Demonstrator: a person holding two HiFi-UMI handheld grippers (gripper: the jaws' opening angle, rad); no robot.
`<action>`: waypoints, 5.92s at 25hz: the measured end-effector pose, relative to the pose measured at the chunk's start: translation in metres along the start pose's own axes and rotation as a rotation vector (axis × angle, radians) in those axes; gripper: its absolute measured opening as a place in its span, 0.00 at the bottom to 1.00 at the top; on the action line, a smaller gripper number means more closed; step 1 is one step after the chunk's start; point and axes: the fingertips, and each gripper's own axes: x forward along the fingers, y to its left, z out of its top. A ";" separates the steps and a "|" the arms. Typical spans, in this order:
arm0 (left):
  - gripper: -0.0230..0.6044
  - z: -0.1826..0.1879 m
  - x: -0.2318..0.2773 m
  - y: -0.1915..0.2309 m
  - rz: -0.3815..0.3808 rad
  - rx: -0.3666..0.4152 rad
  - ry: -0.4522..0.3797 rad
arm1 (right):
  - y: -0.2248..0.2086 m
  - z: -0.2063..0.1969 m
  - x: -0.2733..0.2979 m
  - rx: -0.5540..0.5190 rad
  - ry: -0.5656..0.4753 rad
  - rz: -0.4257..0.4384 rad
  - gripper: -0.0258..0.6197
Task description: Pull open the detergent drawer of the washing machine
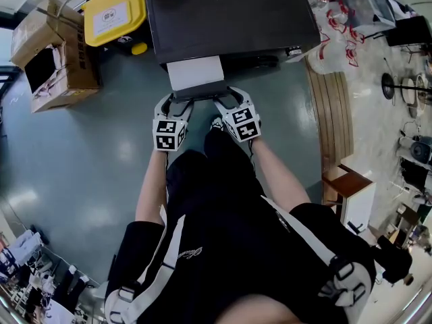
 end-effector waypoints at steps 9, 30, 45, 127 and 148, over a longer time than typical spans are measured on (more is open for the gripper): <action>0.51 -0.002 -0.006 -0.008 0.007 0.005 0.002 | 0.002 -0.005 -0.008 0.005 -0.007 -0.004 0.41; 0.51 -0.010 -0.015 -0.013 0.008 0.005 0.005 | 0.010 -0.013 -0.015 0.020 -0.006 -0.012 0.41; 0.51 -0.018 -0.018 -0.016 0.005 0.012 0.010 | 0.015 -0.022 -0.018 0.023 0.003 -0.011 0.40; 0.51 -0.055 -0.053 -0.046 0.007 -0.019 0.016 | 0.045 -0.061 -0.056 0.063 -0.008 -0.058 0.38; 0.51 -0.060 -0.060 -0.053 0.013 -0.034 0.008 | 0.049 -0.068 -0.065 0.067 0.000 -0.065 0.37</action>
